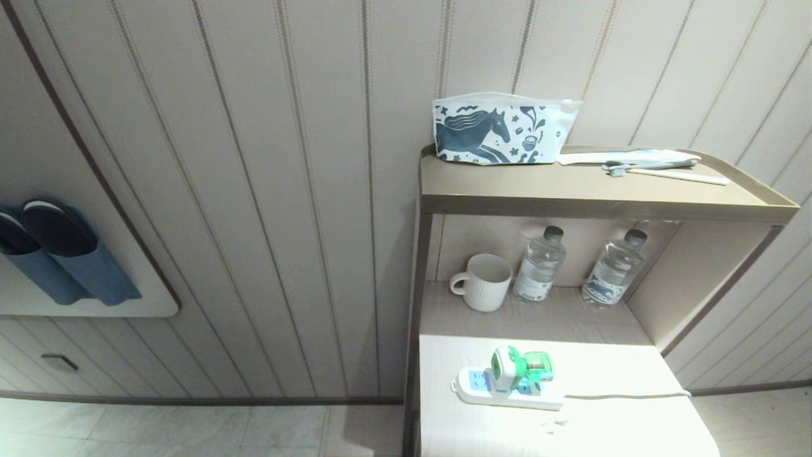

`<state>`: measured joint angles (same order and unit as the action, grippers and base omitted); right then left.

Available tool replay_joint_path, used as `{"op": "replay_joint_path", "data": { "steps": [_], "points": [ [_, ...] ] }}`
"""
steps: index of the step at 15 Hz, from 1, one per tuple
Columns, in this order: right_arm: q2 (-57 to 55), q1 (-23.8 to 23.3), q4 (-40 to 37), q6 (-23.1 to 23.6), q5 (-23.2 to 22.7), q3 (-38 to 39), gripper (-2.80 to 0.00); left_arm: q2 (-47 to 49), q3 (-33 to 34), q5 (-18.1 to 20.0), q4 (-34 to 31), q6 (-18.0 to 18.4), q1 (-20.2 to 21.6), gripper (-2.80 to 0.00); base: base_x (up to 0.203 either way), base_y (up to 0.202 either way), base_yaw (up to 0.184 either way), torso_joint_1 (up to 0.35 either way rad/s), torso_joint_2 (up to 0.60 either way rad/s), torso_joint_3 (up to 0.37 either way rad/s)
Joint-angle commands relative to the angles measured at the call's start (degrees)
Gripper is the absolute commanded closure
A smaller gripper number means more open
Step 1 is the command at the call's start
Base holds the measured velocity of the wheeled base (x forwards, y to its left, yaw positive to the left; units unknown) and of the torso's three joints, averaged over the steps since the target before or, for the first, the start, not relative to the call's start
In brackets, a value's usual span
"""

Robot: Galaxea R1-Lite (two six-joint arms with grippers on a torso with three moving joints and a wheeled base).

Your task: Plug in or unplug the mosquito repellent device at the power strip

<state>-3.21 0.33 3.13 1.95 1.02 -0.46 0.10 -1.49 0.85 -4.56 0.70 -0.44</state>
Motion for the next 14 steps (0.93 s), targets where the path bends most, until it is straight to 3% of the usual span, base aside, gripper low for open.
{"op": "replay_joint_path", "data": {
  "steps": [1, 7, 14],
  "points": [
    [3.21, 0.11, -0.50, -0.90, 0.56, 0.46, 0.00, 0.01, -0.01, -0.01, -0.08, 0.01, 0.00, 0.00, 0.000, 0.000, 0.000, 0.000, 0.00, 0.000],
    [3.21, 0.11, -4.45, 1.02, -0.50, 0.46, 0.00, 0.08, -0.01, 0.03, -0.10, 0.01, 0.00, 0.00, 0.000, 0.000, 0.000, 0.000, 0.00, 0.000],
    [3.21, 0.11, -4.28, -3.86, -0.25, 0.46, 0.00, -0.01, -0.01, 0.01, -0.02, 0.01, 0.00, 0.00, 0.000, 0.000, 0.000, 0.000, 0.00, 0.000]
  ]
}}
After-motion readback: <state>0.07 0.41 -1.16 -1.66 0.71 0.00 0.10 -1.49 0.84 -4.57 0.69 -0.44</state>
